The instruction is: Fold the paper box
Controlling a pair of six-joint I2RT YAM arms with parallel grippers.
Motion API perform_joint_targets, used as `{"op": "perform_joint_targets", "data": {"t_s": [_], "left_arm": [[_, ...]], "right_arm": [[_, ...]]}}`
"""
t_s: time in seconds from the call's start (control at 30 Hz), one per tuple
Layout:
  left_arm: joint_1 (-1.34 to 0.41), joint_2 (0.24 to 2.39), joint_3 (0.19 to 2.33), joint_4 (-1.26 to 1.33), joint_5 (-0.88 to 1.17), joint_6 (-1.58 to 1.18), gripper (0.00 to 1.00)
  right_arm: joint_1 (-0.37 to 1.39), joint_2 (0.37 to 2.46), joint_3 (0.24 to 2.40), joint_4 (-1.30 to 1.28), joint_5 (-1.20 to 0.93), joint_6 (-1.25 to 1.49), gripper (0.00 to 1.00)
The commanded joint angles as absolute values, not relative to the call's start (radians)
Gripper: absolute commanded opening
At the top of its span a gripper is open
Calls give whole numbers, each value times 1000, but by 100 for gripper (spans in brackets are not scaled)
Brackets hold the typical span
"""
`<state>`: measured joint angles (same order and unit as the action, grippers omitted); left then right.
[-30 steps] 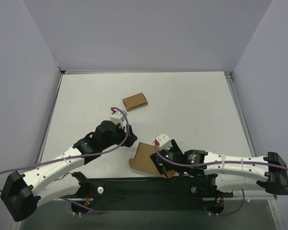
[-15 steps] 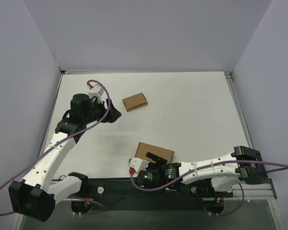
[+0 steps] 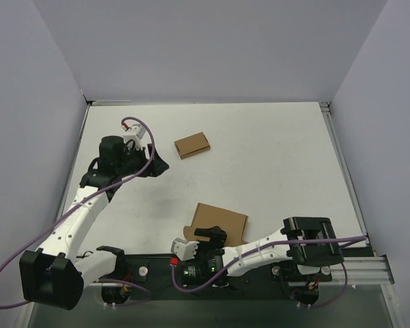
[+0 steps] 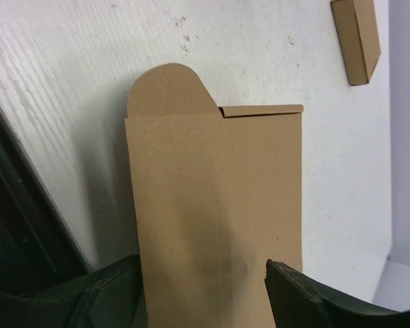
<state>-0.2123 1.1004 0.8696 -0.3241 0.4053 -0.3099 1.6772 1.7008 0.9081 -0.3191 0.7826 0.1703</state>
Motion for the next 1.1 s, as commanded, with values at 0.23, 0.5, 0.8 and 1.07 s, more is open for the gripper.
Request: {"op": "perform_joint_targets", "data": {"t_s": [0.23,0.5,0.8,1.07], "left_arm": [[-199,1101,868,-247,448,-307,74],[-198,1095,862,-244,457,-310,74],[-198,1083,859,-247,457,-307,74],[-198,1078,857,-247,460,-307,74]], "right_arm": [[1695,1704,950,-420,1008,127,49],[1700,1687,963,-459,1049,110,23],[1697,1666,973,-485,1045,100,9],[1638,1533,988,-500,919,18,6]]}}
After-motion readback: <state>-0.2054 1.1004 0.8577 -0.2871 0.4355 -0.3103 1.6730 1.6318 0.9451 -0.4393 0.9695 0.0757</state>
